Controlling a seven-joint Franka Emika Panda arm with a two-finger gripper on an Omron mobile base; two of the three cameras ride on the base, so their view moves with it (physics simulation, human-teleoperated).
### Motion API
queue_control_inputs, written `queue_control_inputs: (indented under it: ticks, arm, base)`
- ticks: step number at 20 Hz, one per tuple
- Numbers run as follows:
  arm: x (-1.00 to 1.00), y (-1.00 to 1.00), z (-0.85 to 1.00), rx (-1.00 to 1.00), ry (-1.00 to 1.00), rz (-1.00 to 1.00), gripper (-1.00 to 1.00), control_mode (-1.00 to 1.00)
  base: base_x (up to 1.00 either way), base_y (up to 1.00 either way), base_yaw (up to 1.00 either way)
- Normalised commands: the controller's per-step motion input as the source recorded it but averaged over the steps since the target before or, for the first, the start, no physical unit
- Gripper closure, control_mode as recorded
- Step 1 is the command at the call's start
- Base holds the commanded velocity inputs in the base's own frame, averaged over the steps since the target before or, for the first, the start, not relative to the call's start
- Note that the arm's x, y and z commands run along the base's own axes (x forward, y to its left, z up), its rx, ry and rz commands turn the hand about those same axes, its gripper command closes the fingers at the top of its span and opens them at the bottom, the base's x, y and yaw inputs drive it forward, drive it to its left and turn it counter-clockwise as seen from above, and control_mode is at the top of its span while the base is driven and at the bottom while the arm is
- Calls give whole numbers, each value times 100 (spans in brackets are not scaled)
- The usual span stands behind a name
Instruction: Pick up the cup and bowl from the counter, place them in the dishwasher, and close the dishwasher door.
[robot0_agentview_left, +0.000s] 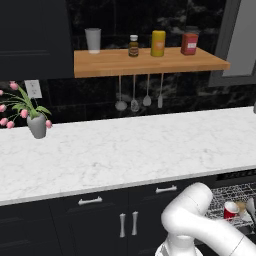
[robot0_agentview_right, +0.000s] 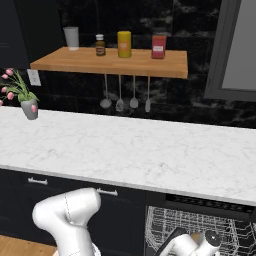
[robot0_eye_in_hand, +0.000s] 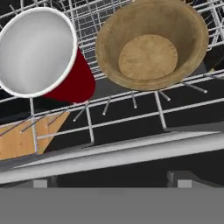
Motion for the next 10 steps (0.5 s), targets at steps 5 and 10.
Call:
queue_control_inputs:
  ticks: [5,10]
  arm:
    - [62,15,-52,0,-10,1,-100,-100]
    - [85,20,-16,0,-13,0,-100,-100]
  base:
    - [0,0,0]
    - [0,0,0]
